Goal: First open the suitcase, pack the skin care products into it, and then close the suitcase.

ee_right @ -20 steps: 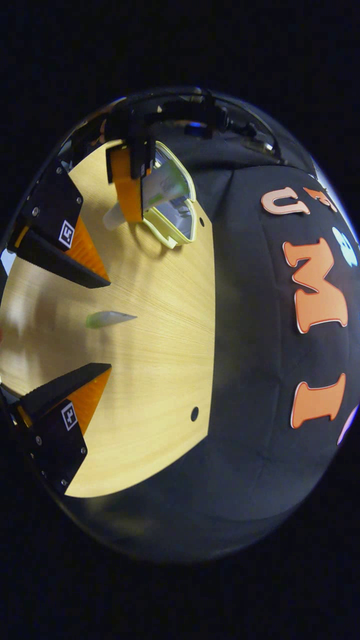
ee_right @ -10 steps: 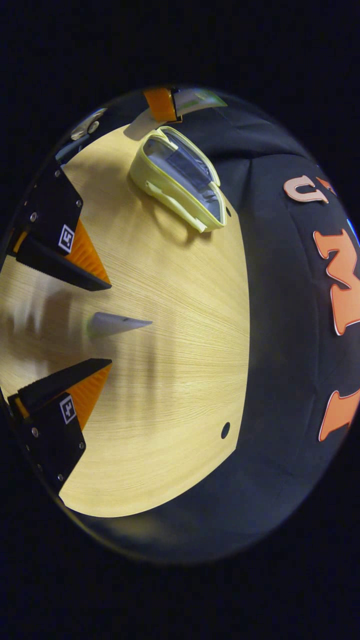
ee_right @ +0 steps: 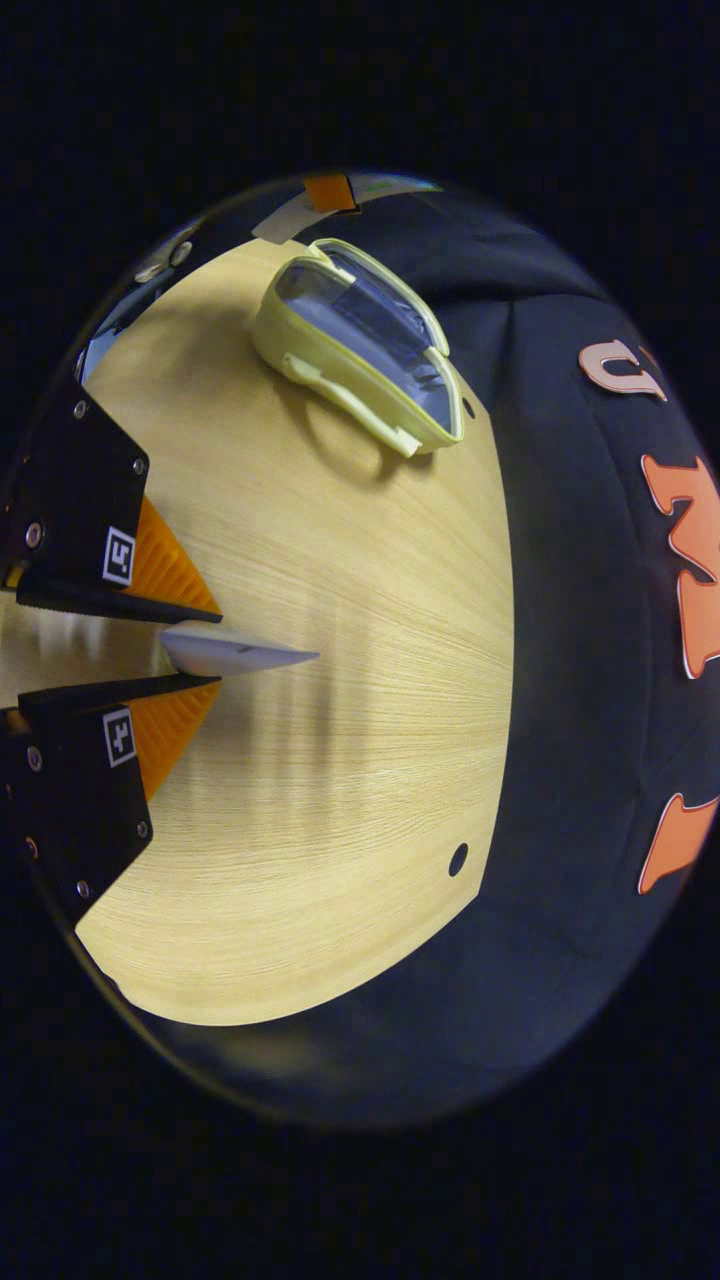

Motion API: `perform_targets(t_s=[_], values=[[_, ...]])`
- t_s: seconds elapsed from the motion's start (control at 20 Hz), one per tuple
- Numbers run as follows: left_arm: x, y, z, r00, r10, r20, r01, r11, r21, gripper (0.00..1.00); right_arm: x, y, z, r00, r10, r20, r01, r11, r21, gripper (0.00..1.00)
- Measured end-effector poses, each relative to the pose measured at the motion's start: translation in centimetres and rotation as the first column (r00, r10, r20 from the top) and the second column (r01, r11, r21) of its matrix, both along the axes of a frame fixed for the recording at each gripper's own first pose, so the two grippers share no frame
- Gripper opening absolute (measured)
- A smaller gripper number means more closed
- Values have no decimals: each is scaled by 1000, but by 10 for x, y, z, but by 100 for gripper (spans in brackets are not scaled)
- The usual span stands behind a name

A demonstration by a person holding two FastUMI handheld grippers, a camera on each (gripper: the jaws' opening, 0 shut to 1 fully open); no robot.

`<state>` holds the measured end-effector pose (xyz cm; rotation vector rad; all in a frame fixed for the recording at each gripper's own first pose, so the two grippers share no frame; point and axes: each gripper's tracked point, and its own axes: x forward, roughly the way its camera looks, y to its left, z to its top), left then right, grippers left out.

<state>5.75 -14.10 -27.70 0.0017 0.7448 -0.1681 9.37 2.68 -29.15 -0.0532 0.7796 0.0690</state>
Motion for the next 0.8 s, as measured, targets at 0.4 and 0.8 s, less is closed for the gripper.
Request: perform_targets(t_s=[0.4,0.8], values=[[56,105,39,982,-99,-158,115,989,90,34,-28,79,53,999,-43,28,39,989,141,31],[100,95,-44,797,-232,-557,306,951,42,34,-62,110,59,987,-159,12,153,965,213,30]])
